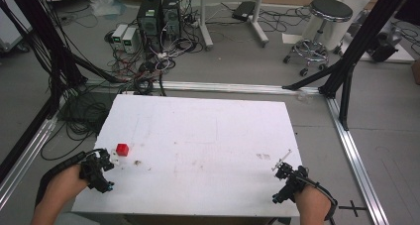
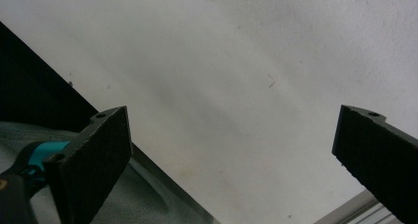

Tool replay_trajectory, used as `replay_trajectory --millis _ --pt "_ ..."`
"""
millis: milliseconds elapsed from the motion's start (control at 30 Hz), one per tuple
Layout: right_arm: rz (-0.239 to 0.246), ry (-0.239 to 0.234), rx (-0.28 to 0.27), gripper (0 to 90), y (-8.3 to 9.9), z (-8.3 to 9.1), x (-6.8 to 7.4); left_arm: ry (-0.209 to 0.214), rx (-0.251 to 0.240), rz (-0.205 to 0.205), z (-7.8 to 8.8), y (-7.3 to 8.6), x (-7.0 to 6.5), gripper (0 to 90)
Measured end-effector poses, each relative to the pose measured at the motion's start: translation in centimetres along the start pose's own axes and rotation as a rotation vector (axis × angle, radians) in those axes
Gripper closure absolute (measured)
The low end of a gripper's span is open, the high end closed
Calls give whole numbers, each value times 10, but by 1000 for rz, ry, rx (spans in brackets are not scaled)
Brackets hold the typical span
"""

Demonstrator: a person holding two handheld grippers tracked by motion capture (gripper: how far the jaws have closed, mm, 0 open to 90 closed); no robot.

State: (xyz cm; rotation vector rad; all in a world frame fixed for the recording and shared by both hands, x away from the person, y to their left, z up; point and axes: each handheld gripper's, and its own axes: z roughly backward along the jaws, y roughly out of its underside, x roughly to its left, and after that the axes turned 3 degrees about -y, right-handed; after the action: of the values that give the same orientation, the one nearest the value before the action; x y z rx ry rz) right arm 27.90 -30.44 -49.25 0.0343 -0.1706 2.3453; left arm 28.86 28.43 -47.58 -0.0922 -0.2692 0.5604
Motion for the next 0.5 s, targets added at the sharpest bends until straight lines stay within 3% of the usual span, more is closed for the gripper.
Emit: replay_trajectory --millis 300,500 --pt "1 -11 7 9 0 -3 2 19 -9 -11 -2 3 1 231" --pt "3 -15 4 9 1 -4 2 31 -6 -49 -4 -1 6 231"
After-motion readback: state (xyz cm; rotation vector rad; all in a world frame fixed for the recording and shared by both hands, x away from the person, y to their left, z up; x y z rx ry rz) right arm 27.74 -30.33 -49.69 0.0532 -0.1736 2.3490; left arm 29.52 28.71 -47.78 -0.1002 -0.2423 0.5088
